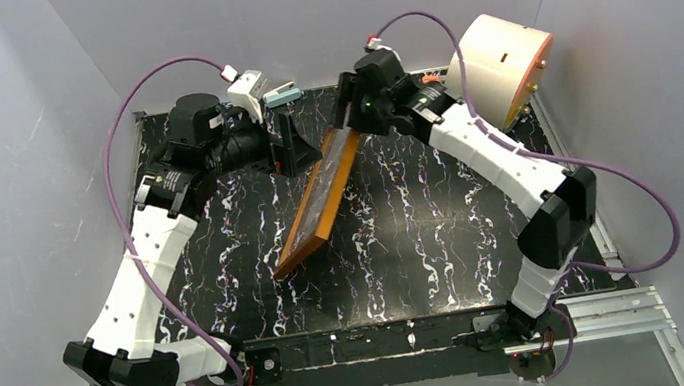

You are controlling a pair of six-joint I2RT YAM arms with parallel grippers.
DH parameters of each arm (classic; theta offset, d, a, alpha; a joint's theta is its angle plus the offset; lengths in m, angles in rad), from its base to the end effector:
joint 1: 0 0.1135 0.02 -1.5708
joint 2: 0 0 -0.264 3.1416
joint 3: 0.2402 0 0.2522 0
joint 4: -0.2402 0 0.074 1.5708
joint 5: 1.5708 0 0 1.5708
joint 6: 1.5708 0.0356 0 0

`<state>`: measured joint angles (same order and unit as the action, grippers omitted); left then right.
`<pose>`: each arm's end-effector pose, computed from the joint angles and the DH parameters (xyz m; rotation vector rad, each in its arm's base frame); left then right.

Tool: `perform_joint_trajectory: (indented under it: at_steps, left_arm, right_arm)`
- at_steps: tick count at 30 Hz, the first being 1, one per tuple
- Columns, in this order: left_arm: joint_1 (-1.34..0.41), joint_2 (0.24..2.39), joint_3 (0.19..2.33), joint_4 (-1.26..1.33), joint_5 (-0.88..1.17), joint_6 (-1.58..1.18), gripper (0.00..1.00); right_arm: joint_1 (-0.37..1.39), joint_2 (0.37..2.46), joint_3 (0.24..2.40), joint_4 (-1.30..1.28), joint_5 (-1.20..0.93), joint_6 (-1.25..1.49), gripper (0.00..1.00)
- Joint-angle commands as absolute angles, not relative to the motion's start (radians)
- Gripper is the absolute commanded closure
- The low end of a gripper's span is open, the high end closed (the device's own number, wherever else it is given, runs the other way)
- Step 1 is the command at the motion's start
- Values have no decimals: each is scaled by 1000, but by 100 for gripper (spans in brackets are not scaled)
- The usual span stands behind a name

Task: Put the photo into the frame
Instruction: Turn over the photo frame at the center of the board.

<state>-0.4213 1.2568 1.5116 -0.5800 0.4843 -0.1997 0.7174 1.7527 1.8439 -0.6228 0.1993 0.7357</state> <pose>0.2308 -0.1216 0.4507 0.5520 1.8745 -0.8747 0.3061 0.2577 0.4000 0.1432 2.1571 0.6588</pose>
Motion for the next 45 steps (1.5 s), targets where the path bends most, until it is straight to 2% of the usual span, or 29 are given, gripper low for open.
perform_joint_trajectory:
  at_steps: [1, 6, 10, 15, 22, 28, 34, 41, 45]
  left_arm:
    - [-423, 1230, 1465, -490, 527, -298, 1]
    - [-424, 1207, 1373, -413, 440, -405, 2]
    - [-423, 1205, 1299, -397, 264, -462, 2]
    - [-422, 1246, 1207, -418, 45, -515, 1]
    - [-418, 1307, 1143, -427, -99, -560, 2]
    - [-385, 1429, 1157, -345, -87, -587, 2]
    - [-339, 1579, 1188, -328, -63, -593, 2]
    - [-281, 1676, 1182, -307, -24, -569, 2]
    - [-253, 1691, 1165, -302, -2, -551, 2]
  right_arm:
    - [633, 1622, 1686, -518, 62, 802, 27]
    - [569, 1484, 1441, -409, -37, 839, 30]
    - [526, 1391, 1221, -324, -84, 831, 35]
    - [476, 1264, 947, -86, -160, 788, 37]
    - [344, 1248, 730, 193, -353, 788, 37]
    - [265, 1312, 662, 320, -463, 782, 35]
    - [219, 1367, 702, 164, -400, 741, 22]
    - [208, 1481, 715, 127, -369, 741, 22]
    - [206, 1509, 762, 13, -254, 741, 21]
